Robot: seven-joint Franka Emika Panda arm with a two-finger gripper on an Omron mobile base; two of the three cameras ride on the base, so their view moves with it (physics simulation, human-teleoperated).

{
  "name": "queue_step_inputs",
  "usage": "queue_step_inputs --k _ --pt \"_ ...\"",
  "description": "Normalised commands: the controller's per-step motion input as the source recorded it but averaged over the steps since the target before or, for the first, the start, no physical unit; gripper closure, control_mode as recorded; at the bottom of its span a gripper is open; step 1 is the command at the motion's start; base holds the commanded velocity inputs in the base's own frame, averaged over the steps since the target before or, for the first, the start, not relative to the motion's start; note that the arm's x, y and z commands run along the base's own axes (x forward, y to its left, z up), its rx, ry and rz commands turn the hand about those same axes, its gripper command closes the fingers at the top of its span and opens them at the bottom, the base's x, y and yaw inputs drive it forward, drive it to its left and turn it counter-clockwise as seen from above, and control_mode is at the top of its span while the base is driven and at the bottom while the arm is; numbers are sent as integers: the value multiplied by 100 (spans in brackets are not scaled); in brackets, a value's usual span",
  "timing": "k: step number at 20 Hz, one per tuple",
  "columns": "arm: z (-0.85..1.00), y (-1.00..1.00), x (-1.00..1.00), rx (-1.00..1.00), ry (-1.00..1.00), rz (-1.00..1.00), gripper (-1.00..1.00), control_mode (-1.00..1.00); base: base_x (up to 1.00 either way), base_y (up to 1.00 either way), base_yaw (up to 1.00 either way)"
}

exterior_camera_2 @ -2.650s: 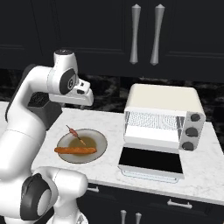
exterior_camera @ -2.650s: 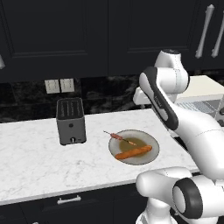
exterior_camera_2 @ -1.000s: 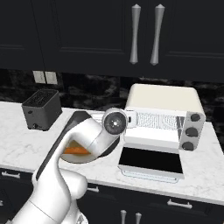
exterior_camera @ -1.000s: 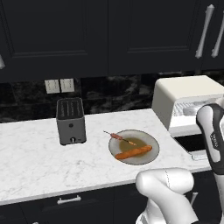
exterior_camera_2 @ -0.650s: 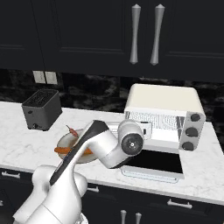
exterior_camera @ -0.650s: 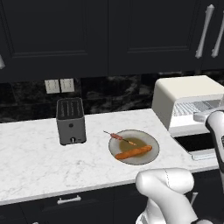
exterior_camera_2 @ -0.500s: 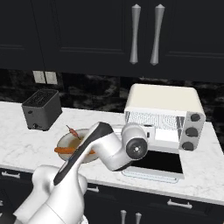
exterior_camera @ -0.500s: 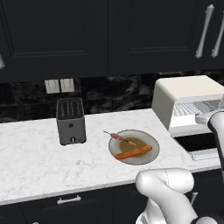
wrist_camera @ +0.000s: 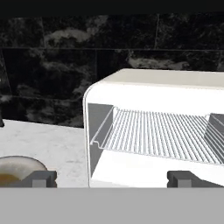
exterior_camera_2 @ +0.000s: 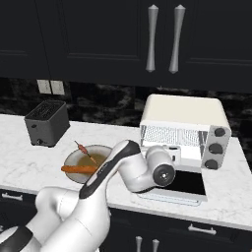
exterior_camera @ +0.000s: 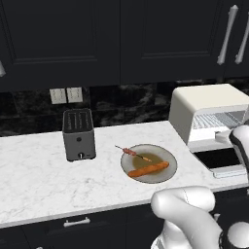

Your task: Pick up the kebab skewer and baguette bread, and place them inside the toaster oven. Close the toaster oven door and start by setting the timer.

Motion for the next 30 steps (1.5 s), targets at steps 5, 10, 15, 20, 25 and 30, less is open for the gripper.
queue_step_inputs --k 5,10,15,20,25,30 --pt "-25 -11 55 0 -11 5 -100 -100 0 0 0" --pt "0 -40 29 4 -11 6 -100 -100 0 0 0" --pt "0 -13 28 1 -3 1 -100 -100 0 0 0" --pt "0 0 47 0 0 0 -100 -100 0 0 0" --pt "-4 -2 40 0 0 0 -100 -100 0 0 0" --pt "-13 -2 33 0 3 0 -100 -100 0 0 0"
